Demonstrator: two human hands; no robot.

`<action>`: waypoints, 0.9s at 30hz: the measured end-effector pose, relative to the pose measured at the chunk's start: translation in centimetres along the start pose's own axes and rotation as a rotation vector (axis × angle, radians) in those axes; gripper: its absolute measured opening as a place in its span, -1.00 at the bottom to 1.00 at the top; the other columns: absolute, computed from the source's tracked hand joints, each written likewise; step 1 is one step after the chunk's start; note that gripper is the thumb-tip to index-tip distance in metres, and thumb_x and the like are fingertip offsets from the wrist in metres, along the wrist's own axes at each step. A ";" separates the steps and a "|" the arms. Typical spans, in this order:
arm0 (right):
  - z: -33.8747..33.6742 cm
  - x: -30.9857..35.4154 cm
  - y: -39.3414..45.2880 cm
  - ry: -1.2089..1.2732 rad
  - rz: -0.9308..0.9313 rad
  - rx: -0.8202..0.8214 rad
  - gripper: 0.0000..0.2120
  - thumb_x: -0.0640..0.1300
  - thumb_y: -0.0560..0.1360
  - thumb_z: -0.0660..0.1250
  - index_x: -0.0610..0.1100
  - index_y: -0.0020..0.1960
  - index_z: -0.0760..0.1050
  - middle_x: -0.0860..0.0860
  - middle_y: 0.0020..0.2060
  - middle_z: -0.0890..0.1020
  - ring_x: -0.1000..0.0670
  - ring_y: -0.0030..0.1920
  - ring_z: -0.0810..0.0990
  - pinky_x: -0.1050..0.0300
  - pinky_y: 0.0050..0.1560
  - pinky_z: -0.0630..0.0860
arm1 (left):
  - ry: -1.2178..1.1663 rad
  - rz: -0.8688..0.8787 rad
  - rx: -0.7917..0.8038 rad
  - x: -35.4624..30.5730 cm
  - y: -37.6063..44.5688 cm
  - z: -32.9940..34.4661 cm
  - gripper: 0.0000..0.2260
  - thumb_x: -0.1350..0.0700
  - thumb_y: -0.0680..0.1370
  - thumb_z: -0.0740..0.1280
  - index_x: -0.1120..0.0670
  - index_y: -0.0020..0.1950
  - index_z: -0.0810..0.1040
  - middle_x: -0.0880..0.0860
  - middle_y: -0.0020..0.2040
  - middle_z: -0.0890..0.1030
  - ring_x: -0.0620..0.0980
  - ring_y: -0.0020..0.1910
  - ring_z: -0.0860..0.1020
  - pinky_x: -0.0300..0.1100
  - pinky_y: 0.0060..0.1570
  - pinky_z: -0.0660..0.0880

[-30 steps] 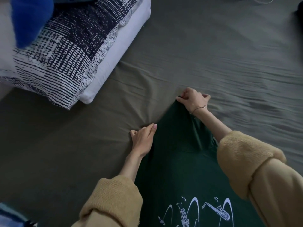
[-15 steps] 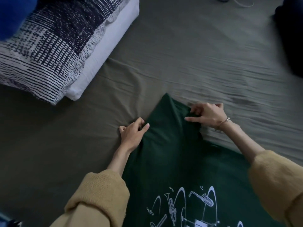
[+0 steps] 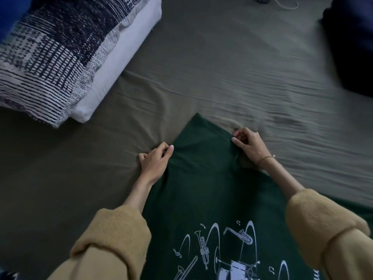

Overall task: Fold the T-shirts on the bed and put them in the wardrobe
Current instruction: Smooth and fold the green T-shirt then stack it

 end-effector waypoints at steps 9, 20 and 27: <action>0.1 0.4 -0.1 -0.069 -0.009 -0.028 -0.75 -0.17 0.41 0.46 -0.28 -0.01 0.52 -0.08 -0.16 0.48 -0.09 -0.08 0.46 -0.14 0.18 0.35 | -0.342 0.045 -0.115 1.6 -3.0 -2.2 -0.87 0.08 0.43 0.48 0.10 -0.13 0.60 0.03 -0.03 0.50 -0.08 -0.05 0.50 -0.29 0.04 0.38; 0.3 -0.3 0.6 -0.070 0.065 -0.019 -0.80 -0.16 0.55 0.28 -0.31 0.06 0.47 -0.14 -0.08 0.49 -0.19 0.06 0.49 -0.04 0.27 0.22 | -0.243 0.182 -0.122 3.3 -3.4 -2.4 -0.89 0.29 0.49 0.38 0.14 -0.16 0.49 0.03 0.02 0.46 -0.02 0.07 0.47 -0.39 0.11 0.31; 2.1 5.5 -7.9 -0.311 -0.130 -0.100 -0.55 0.05 0.63 0.02 -0.12 0.45 0.26 -0.02 0.49 0.20 0.03 0.51 0.04 -0.17 0.40 -0.35 | -0.141 0.066 -0.134 1.2 -6.3 -1.7 -0.67 0.05 0.63 0.13 0.11 0.36 0.38 0.06 0.38 0.34 0.09 0.44 0.24 -0.02 0.44 0.06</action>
Point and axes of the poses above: each hand's wrist, its own y-axis towards the middle knuckle, its own z-axis out of the palm, x = y × z, the point moved 6 cm from there along y, towards the middle knuckle
